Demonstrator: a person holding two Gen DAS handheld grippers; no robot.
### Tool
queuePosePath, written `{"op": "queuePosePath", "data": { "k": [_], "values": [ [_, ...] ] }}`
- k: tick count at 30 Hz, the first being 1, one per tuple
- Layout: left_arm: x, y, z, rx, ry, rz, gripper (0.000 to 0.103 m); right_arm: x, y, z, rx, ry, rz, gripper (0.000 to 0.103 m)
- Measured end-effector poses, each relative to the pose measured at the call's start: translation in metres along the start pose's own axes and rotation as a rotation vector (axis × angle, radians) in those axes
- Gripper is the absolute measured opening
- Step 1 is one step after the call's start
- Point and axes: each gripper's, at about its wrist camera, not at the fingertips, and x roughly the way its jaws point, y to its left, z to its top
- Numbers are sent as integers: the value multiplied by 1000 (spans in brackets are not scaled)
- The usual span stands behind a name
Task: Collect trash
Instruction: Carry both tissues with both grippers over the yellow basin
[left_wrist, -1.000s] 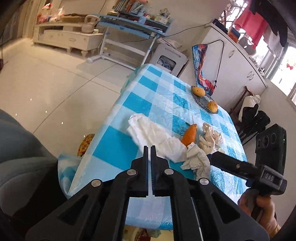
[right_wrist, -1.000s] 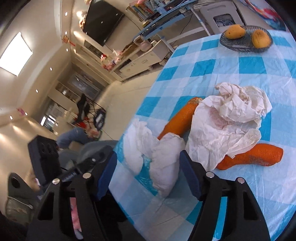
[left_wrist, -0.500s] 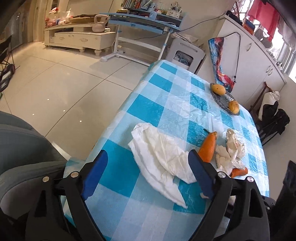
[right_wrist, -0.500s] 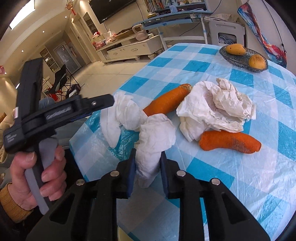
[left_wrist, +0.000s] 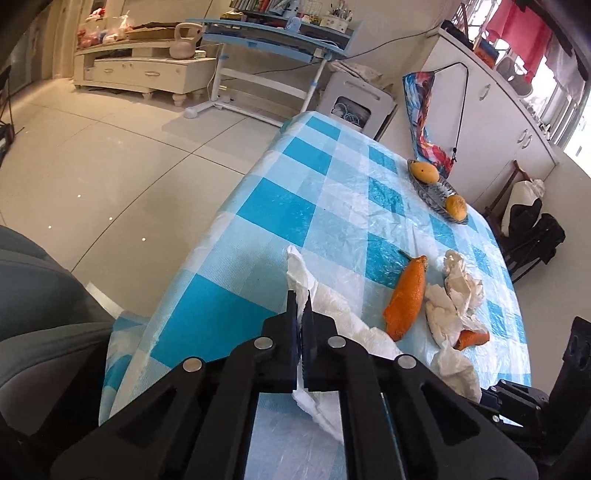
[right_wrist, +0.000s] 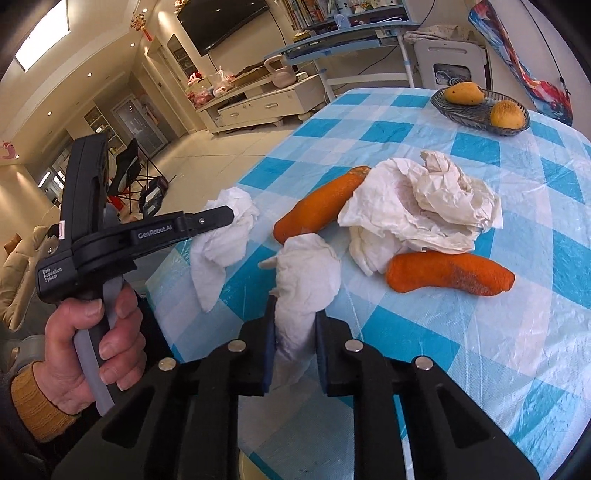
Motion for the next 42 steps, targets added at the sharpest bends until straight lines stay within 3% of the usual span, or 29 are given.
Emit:
{"op": "queuePosePath", "data": {
  "k": [8,25,42],
  "values": [
    [-37,14,-21,-38,-31,-77,2,-20,8,-23,36,-32,39,19],
    [-104,-10,-71,73,-47,-173,2,-64,30,-71,118,-113,87,19],
    [-133,-35,-120,182,10,-223,2,-60,41,-110,135,0,22,19]
  ]
}}
